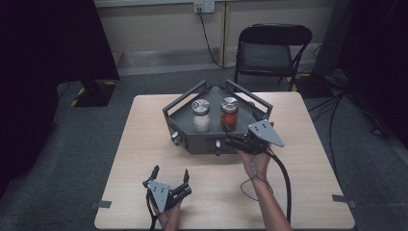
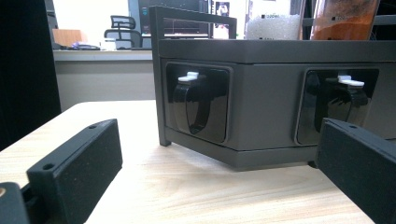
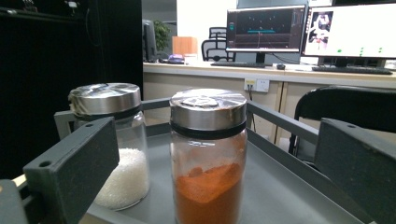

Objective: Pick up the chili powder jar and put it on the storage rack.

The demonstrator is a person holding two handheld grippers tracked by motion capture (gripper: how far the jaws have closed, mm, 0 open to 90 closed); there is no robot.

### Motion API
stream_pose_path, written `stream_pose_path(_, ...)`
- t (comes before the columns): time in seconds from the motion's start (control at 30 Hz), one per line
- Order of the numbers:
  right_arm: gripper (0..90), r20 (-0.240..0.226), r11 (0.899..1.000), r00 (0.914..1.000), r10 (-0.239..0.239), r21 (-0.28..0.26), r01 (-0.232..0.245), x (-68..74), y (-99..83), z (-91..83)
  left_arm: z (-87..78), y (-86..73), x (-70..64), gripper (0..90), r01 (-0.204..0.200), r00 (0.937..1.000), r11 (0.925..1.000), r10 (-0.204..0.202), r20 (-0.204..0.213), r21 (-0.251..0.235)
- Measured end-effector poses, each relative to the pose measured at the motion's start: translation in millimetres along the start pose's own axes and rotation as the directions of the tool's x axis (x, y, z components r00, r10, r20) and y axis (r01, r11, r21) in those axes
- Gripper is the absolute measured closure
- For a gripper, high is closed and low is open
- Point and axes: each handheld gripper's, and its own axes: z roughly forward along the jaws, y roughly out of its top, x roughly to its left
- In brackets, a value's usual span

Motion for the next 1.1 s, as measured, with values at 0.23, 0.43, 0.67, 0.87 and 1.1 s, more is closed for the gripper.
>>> stream_pose_path(0.23,0.0,0.003,1.0,1.0,0.002,-0.019,-0.002,-1.3,-0.8,-11.3,-0.1,0.1,0.0,0.4,-0.001,1.0,1.0,0.001,0.0,0.001)
stream_pose_path(0.43,0.0,0.003,1.0,1.0,0.0,-0.028,0.0,1.3,-3.9,-23.2,0.0,0.0,0.0,0.5,-0.001,1.0,1.0,0.001,-0.001,0.0)
stream_pose_path(0.67,0.0,0.007,1.0,0.9999,0.013,-0.023,-0.013,3.8,-10.1,-35.2,0.0,0.0,0.0,0.5,-0.001,1.0,1.0,0.001,-0.001,0.0)
stream_pose_path(0.87,0.0,0.013,0.999,0.9994,0.032,-0.012,-0.032,3.3,-16.7,-48.1,0.0,0.0,0.0,0.5,-0.001,1.0,1.0,0.001,-0.001,0.0)
stream_pose_path(1.1,0.0,0.026,0.999,0.9991,0.033,-0.014,-0.033,-0.9,-28.7,-63.1,0.1,-0.1,-0.1,0.5,-0.001,1.0,1.0,0.001,-0.001,0.0)
